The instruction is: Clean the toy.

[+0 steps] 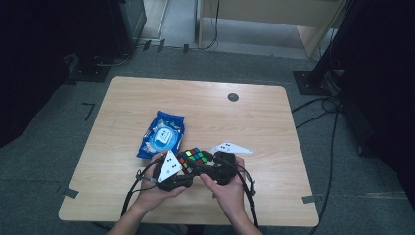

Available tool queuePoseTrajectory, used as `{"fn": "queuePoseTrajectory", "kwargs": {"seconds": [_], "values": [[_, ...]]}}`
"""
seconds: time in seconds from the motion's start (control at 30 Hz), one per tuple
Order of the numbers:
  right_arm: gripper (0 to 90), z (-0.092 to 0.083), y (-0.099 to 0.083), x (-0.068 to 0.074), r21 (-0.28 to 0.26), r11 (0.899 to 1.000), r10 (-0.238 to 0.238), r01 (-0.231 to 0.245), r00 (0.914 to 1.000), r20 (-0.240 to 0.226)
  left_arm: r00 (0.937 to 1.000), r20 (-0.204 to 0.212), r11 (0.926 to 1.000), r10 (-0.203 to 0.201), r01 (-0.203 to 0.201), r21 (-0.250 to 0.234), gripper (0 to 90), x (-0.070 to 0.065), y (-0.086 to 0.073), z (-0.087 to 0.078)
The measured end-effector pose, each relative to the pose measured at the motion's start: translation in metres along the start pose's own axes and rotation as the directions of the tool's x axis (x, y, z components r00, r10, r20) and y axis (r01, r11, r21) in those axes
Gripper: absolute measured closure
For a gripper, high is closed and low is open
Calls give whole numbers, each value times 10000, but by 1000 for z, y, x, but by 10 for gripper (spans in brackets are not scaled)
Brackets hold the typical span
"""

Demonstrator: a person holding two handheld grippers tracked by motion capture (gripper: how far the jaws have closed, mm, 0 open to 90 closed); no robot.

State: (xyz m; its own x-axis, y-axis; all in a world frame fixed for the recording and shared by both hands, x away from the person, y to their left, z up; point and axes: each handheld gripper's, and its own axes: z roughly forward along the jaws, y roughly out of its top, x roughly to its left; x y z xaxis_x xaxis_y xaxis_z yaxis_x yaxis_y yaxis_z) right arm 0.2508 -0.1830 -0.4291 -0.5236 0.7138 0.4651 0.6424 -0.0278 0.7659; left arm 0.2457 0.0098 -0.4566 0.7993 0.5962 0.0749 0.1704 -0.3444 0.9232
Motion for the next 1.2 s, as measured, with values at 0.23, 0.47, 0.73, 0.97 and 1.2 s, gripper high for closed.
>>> {"fn": "queuePoseTrajectory", "kwargs": {"seconds": [0.23,0.47,0.73,0.97,1.2], "values": [[339,-2,1,9,129,9957,-922,916,9941,569,10000,6,10000,34,-34,79,333,-2,0,2],[338,-1,3,25,592,9718,-2348,2285,9608,1472,9999,54,9999,96,-96,99,333,-2,0,2],[343,-25,15,2,-785,9882,-1267,1316,9899,643,9856,-20,9856,-1688,1688,-107,336,33,-2,-10],[355,-6,-4,-3,-245,9863,-1608,1630,9843,728,9543,74,9515,-2988,2985,-744,336,58,-2,-26],[339,19,-20,23,-146,9689,-2466,2472,9684,368,9543,296,9512,-2974,2988,-766,336,51,2,-24]]}}
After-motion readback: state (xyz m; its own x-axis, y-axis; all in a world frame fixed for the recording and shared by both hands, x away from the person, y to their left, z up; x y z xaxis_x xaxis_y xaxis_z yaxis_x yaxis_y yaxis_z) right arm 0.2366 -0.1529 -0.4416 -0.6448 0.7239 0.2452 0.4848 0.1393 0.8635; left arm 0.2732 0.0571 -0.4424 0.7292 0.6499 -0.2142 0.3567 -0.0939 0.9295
